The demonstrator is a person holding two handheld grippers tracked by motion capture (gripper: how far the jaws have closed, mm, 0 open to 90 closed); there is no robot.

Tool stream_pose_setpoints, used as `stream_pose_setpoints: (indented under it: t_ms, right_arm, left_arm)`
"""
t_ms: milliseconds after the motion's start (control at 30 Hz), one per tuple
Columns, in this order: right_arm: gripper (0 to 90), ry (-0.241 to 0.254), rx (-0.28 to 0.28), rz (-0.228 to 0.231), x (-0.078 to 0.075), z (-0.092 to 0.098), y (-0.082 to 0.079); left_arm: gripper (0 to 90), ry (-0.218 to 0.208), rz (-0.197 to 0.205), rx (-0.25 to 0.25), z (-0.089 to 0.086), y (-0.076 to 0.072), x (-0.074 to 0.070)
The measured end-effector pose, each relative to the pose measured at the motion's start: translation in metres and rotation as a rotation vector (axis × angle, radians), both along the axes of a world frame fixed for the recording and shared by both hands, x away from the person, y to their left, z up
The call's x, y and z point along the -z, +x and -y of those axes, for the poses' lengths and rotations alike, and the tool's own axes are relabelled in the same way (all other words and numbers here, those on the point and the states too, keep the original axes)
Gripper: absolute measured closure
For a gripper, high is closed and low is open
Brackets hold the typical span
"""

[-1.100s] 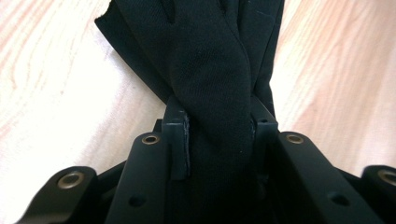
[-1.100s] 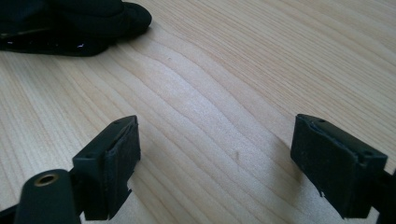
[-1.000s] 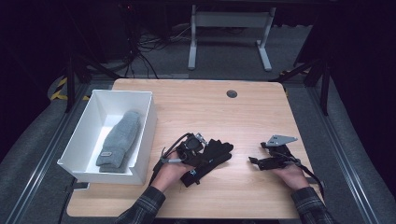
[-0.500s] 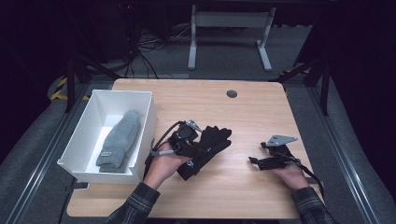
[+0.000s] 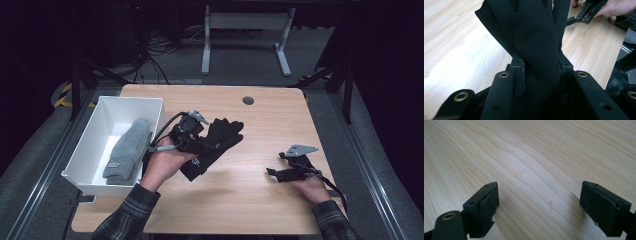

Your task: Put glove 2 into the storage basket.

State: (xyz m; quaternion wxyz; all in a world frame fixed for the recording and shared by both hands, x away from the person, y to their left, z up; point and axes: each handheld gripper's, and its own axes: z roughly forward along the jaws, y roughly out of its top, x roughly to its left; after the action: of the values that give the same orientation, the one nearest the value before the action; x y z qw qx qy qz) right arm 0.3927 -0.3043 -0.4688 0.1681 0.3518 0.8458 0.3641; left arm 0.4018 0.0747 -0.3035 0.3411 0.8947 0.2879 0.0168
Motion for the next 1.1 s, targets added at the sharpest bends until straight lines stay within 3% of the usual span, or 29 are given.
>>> stream_pose_setpoints:
  t_ms: [333,600,833,1100]
  right_arm:
    - [16.5,0.0,0.0,0.0,0.0,0.0,0.0]
    - [16.5,0.0,0.001,0.0,0.0,0.0,0.0]
    - [16.5,0.0,0.002,0.0,0.0,0.0,0.0]
    - [16.5,0.0,0.004,-0.001,0.0,0.0,0.0]
  left_arm:
    - [67.8,-0.006,0.036,-0.045,-0.031,0.008,-0.035]
    - [67.8,-0.014,0.058,-0.148,-0.072,0.013,-0.049]
    - [67.9,-0.013,0.053,-0.257,-0.117,0.017,-0.048]
    - [67.9,-0.008,0.019,-0.403,-0.17,0.022,-0.028]
